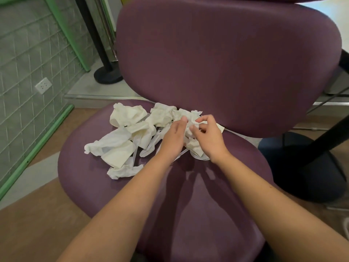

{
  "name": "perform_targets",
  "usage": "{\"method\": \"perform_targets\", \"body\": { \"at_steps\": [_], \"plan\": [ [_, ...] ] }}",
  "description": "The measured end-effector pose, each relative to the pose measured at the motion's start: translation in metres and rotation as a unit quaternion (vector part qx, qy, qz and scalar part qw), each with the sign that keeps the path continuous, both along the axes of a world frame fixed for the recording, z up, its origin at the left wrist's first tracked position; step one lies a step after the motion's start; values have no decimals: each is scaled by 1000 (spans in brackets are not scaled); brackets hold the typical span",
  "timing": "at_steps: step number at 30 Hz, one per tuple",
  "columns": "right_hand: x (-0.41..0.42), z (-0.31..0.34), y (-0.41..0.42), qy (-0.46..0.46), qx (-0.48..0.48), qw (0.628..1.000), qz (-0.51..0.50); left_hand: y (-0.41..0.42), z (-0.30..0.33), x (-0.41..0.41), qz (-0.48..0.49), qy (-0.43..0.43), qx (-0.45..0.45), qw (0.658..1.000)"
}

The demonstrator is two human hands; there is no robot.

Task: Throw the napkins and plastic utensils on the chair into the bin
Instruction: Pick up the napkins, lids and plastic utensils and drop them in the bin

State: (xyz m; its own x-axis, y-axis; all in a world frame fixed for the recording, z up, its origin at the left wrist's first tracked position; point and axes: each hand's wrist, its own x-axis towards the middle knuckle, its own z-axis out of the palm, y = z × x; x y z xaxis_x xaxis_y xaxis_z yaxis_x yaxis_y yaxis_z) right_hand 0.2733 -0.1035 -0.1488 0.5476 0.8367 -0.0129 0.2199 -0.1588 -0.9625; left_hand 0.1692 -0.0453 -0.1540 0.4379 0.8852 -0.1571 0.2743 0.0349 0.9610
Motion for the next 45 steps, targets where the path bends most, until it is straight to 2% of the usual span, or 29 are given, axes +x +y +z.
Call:
{"method": "perform_targets", "body": {
  "at_steps": [3, 5, 8, 10, 15, 18, 21, 23, 27, 30, 33, 35, 38, 39, 41, 43, 45],
  "plan": [
    [-9, 1, 4, 53, 21, 998, -10, -2, 8, 1, 1, -51, -43, 998],
    [-12, 1, 8, 64, 40, 996, -42, 2, 7, 0, 8, -48, -39, 998],
    [-15, -3, 11, -19, 40, 997, -62, 11, 4, -5, 37, -37, -64, 997],
    [-18, -9, 11, -68, 22, 996, -50, 15, 3, -9, 46, -80, -103, 990],
    [-26, -19, 14, -107, -9, 994, 38, 20, -7, -18, 54, -92, -128, 986],
    [-25, -19, 24, -111, -5, 993, 26, 25, -11, -20, 92, -78, -98, 988],
    [-16, -18, 40, -163, -27, 986, -20, 28, -14, -22, 103, -62, -47, 992],
    [-7, -19, 52, -248, -76, 965, -31, 30, -19, -24, 101, -56, -28, 993],
    [5, -19, 73, -415, -204, 886, 19, 33, -19, -22, 100, -64, -18, 993],
    [13, -28, 81, -474, -238, 846, 51, 33, -14, -20, 88, -62, -44, 993],
    [20, -32, 82, -499, -221, 836, 48, 35, -17, -21, 70, -53, -24, 996],
    [21, -32, 78, -476, -195, 857, 30, 36, -19, -22, 69, -38, -13, 997],
    [15, -29, 68, -374, -131, 918, -11, 36, -18, -20, 74, -61, -46, 994],
    [12, -26, 63, -304, -98, 947, -21, 36, -18, -19, 77, -76, -64, 992],
    [0, -18, 51, -105, -22, 994, -24, 35, -15, -17, 80, -93, -89, 988],
    [-13, -9, 39, 39, 29, 999, -16, 35, -12, -15, 79, -110, -107, 985],
    [-22, -5, 29, 112, 43, 993, -8, 32, -8, -14, 66, -123, -115, 983]
  ]
}}
